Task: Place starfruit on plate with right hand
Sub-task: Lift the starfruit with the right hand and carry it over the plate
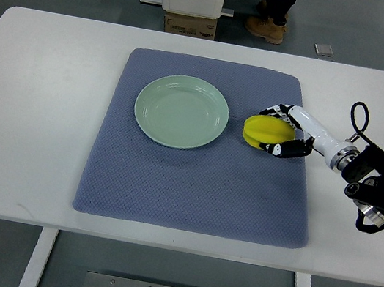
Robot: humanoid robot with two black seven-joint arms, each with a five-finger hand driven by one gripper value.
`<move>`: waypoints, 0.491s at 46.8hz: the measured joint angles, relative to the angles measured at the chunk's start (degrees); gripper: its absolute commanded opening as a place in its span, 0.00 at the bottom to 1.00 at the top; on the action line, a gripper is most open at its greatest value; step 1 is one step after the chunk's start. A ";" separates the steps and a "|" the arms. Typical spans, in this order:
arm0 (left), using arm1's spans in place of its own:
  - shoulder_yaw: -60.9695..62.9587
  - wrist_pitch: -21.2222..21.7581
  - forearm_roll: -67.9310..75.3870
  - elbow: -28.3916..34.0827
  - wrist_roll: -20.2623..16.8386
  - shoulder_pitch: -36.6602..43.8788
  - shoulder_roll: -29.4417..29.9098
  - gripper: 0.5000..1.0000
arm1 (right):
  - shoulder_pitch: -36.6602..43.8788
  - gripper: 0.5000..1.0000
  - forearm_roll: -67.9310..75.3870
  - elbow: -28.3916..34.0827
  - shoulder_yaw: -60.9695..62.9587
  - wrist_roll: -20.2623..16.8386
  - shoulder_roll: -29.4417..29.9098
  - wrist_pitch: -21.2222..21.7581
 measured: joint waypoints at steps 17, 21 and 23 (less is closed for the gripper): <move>0.00 -0.03 0.00 0.00 0.01 -0.01 0.00 1.00 | 4.62 0.00 0.61 0.30 6.20 0.36 -3.78 7.27; 0.00 -0.01 0.00 0.00 0.01 0.00 0.00 1.00 | 6.05 0.00 0.62 0.50 6.58 0.08 -3.48 8.13; 0.00 -0.01 0.00 0.00 0.01 0.00 0.00 1.00 | 6.52 0.00 0.61 0.52 6.60 -0.06 -3.06 8.22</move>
